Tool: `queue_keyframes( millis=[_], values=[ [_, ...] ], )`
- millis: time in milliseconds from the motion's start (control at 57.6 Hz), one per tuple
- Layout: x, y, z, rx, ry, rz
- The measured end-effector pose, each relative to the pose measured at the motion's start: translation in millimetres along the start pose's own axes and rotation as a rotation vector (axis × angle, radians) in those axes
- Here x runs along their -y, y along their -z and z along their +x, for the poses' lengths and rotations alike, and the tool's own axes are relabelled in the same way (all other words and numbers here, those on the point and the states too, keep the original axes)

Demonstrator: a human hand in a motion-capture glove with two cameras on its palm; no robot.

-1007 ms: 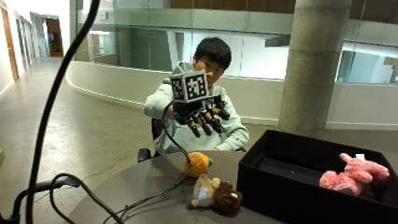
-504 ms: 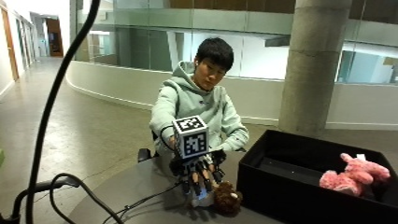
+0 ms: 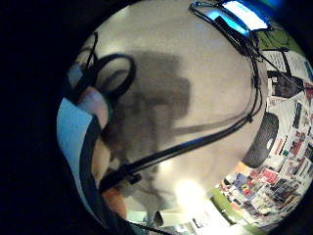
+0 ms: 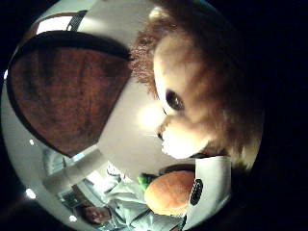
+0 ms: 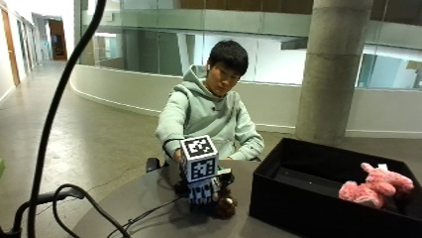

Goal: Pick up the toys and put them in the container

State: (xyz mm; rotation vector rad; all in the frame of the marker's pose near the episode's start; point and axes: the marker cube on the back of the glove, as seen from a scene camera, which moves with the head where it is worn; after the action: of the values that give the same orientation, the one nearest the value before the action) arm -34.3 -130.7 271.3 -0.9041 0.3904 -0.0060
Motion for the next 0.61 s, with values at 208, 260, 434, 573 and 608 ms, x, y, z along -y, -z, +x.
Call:
queue_keyframes(
  millis=[208, 260, 434, 573, 608],
  values=[
    [-29.8, 23.4, 5.0, -0.023, 0.004, -0.052],
    [-36.6, 37.3, 1.9, -0.037, 0.006, -0.022],
    [-55.3, 88.5, -23.1, -0.027, 0.044, 0.074],
    [-69.6, 122.7, -68.0, -0.036, 0.121, 0.101],
    [-73.3, 132.3, -82.7, -0.046, 0.153, 0.104]
  ],
)
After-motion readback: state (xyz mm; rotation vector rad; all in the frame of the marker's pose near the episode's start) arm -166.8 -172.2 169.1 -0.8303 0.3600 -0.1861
